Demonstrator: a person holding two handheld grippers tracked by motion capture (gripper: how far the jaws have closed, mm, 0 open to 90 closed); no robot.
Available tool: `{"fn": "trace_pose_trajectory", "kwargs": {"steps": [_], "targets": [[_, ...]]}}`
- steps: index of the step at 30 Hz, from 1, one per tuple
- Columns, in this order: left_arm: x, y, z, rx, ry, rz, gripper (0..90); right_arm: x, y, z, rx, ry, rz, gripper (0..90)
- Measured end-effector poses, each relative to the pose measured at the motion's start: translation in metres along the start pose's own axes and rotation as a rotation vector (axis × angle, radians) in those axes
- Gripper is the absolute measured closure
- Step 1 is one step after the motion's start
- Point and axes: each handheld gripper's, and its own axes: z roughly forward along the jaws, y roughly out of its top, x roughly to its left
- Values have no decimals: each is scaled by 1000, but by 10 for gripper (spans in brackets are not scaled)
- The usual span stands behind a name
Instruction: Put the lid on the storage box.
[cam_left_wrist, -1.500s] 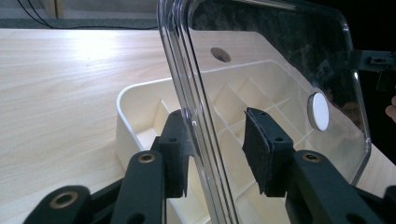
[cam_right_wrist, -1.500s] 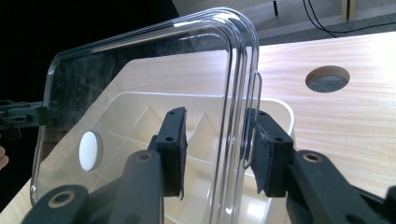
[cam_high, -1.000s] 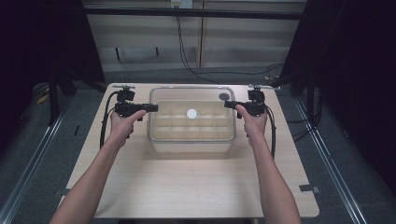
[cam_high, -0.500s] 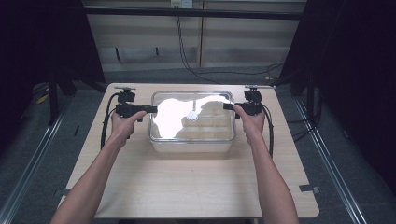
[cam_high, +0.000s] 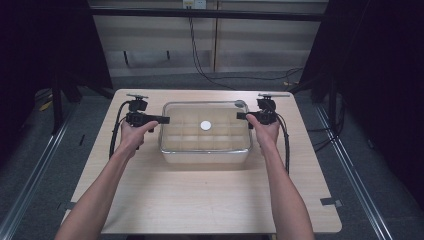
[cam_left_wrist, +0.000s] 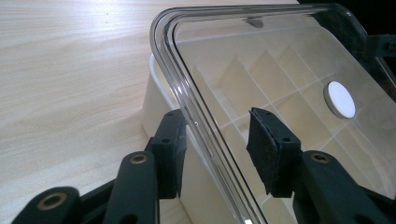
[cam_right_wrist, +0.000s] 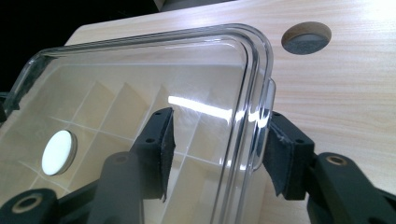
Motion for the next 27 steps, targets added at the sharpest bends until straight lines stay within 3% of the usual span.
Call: {"fn": "trace_pose_trajectory", "kwargs": {"steps": [8, 14, 27], "targets": [[1, 0, 3, 15, 3, -8, 565, 4, -2, 7, 10, -61, -21, 412], [2, -2, 6, 18, 9, -14, 557, 9, -5, 11, 14, -126, -63, 385], [3, -6, 10, 19, -5, -31, 534, 6, -7, 12, 0, -122, -64, 377]]}}
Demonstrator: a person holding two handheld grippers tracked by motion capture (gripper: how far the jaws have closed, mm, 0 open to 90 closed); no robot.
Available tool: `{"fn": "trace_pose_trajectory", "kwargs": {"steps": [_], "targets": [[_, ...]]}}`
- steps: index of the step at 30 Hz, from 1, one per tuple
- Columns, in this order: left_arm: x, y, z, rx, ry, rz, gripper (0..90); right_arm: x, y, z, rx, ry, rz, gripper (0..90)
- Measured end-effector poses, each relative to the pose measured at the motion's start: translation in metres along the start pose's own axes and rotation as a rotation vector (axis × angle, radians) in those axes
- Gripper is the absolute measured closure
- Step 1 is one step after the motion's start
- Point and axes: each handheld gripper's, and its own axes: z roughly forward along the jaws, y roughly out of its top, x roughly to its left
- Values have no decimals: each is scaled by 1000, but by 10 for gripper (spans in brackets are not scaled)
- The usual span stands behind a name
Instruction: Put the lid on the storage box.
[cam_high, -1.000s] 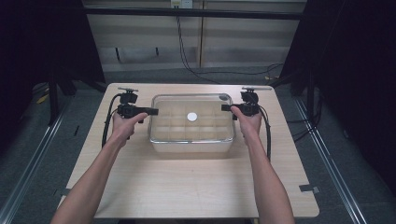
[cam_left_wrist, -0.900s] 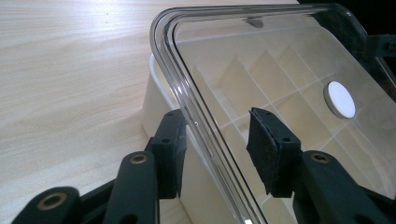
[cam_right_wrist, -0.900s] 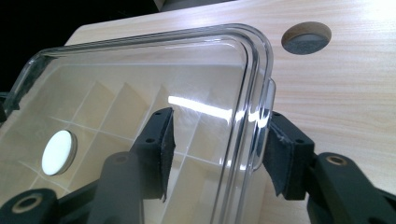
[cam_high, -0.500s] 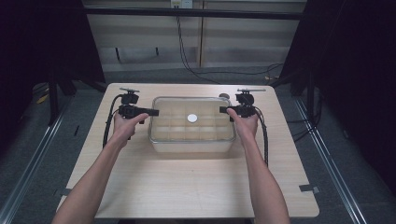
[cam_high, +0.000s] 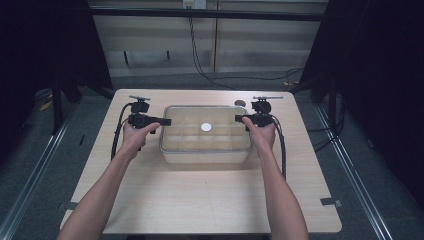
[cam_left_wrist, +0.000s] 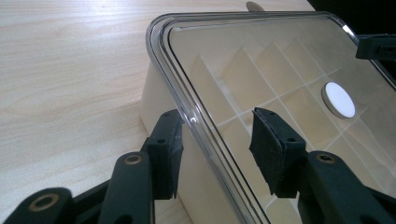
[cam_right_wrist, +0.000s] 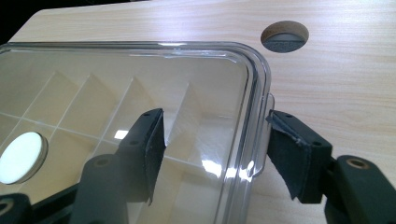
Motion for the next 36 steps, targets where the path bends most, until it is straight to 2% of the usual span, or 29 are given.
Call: {"fn": "trace_pose_trajectory", "kwargs": {"steps": [1, 5, 7, 8, 9, 11, 17, 26, 27, 28, 30, 32, 33, 36], "targets": [[0, -1, 1, -10, 4, -3, 528, 0, -1, -1, 1, 2, -3, 367], [-3, -1, -1, -12, 35, 31, 524, -1, -1, -5, 1, -18, -32, 365], [-3, -1, -1, -7, 36, 34, 502, -2, -1, -6, 4, -15, -26, 361], [-2, -2, -1, -13, 37, 14, 493, -6, -2, -8, -2, -24, -5, 346], [-1, -3, -2, -18, 46, 17, 492, -8, -2, -8, -9, -19, 2, 346], [0, -5, -3, -18, 35, 14, 482, -12, -3, -11, -8, 1, 17, 334], [-4, -14, -13, -35, 44, 33, 436, -15, -6, -27, -39, 43, 15, 322], [-11, -38, -38, -56, 23, 63, 441, -7, -22, -54, -55, 94, -47, 336], [-12, -40, -40, -55, 17, 71, 458, -7, -23, -58, -62, 99, -55, 345], [-14, -41, -43, -49, 19, 84, 517, -6, -24, -61, -70, 109, -59, 352], [-17, -43, -47, -52, 43, 109, 551, -3, -27, -67, -77, 128, -64, 369], [-20, -47, -53, -69, 21, 116, 548, 0, -30, -72, -86, 143, -82, 375], [-21, -49, -56, -78, 25, 128, 537, 1, -33, -74, -91, 152, -88, 381], [-27, -60, -65, -120, 27, 129, 541, 6, -41, -81, -104, 170, -112, 385]]}}
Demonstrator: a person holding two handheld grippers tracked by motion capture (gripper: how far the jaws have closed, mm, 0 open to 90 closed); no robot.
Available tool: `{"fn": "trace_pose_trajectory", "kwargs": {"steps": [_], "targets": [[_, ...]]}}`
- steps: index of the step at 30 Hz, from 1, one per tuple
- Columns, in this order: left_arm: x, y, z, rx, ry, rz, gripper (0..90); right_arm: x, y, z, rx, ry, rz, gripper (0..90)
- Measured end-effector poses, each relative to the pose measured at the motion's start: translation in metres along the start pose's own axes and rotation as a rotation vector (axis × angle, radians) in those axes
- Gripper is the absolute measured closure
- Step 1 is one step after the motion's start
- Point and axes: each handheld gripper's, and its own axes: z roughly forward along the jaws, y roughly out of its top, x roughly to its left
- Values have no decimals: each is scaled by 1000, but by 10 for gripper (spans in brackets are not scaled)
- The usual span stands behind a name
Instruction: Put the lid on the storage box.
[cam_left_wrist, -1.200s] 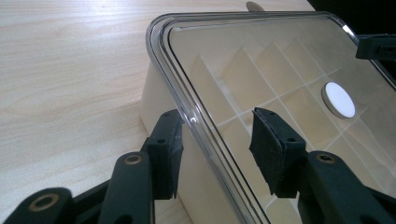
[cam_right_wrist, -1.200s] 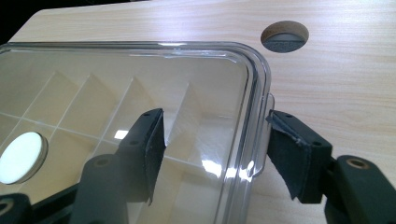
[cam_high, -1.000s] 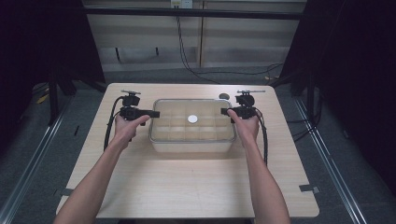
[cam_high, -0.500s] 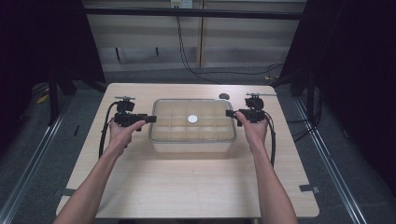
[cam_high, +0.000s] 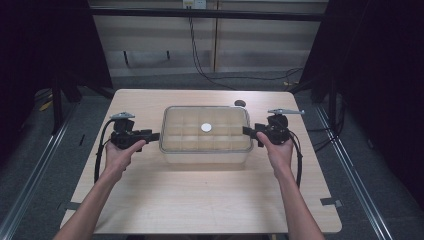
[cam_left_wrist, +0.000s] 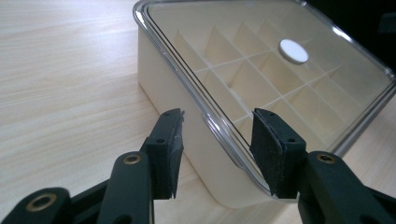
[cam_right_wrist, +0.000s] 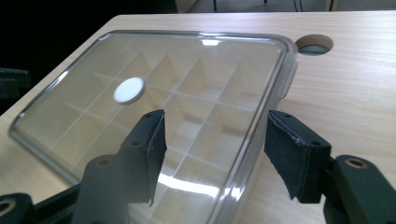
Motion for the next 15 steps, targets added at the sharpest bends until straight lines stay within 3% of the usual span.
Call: {"fn": "trace_pose_trajectory", "kwargs": {"steps": [3, 5, 9, 11, 15], "targets": [[-7, -10, -8, -4, -1, 29, 546, 5, -9, -8, -11, 9, -6, 383], [-9, -17, -15, -14, -21, 13, 528, 8, -15, -13, -17, 21, 4, 374], [-15, -32, -29, 4, 6, 50, 493, 15, -27, -26, -28, 27, -10, 367], [-18, -40, -35, 10, 11, 49, 463, 19, -32, -33, -37, 55, -6, 365], [-21, -51, -44, 21, 19, 67, 442, 29, -41, -44, -42, 65, -33, 363]]}}
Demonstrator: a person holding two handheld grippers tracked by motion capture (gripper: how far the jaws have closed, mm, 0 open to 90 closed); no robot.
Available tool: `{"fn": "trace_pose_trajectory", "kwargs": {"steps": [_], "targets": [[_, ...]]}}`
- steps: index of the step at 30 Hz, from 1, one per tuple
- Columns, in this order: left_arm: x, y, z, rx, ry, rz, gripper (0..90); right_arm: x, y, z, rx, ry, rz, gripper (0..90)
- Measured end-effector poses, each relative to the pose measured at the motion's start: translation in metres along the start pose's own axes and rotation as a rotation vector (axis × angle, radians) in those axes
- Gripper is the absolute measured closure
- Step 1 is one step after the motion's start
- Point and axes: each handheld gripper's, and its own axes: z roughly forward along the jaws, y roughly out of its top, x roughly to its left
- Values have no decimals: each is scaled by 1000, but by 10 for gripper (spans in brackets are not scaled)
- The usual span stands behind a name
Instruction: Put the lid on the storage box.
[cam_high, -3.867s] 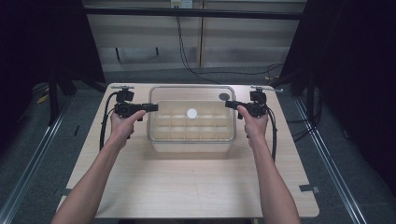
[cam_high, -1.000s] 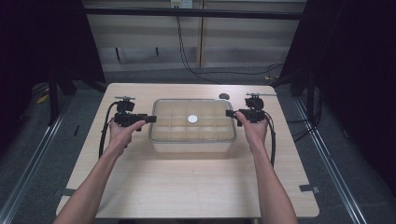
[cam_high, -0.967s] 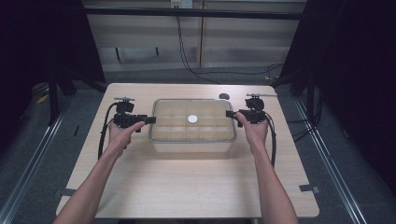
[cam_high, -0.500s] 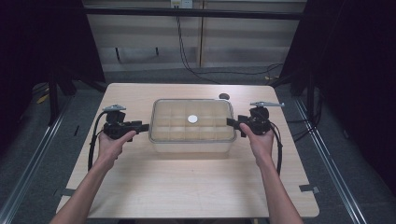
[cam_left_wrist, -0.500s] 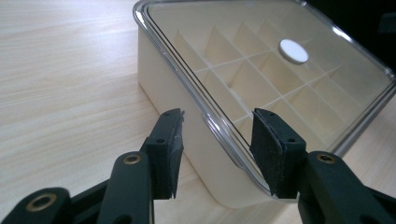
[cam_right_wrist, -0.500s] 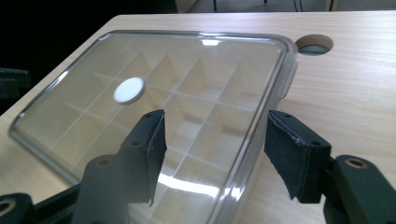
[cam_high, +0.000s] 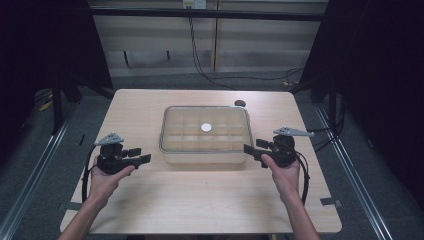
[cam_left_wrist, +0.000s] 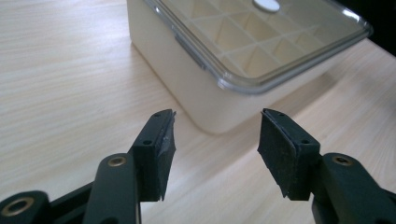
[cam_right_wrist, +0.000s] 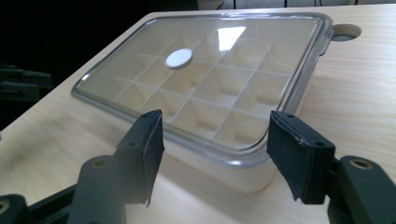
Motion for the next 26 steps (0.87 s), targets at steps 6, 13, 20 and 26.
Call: {"fn": "trace_pose_trajectory", "kwargs": {"steps": [6, 13, 20, 26], "targets": [[-7, -15, -12, -2, 2, 13, 389, 11, -18, -14, 22, 25, -8, 340], [-23, -42, -25, 17, 28, 27, 348, 16, -41, -34, 12, -1, 0, 334], [-29, -63, -32, 45, 16, 8, 303, 15, -62, -48, 22, -19, 14, 319], [-33, -77, -34, 85, 24, 29, 303, 16, -78, -48, 21, -34, 31, 283]]}}
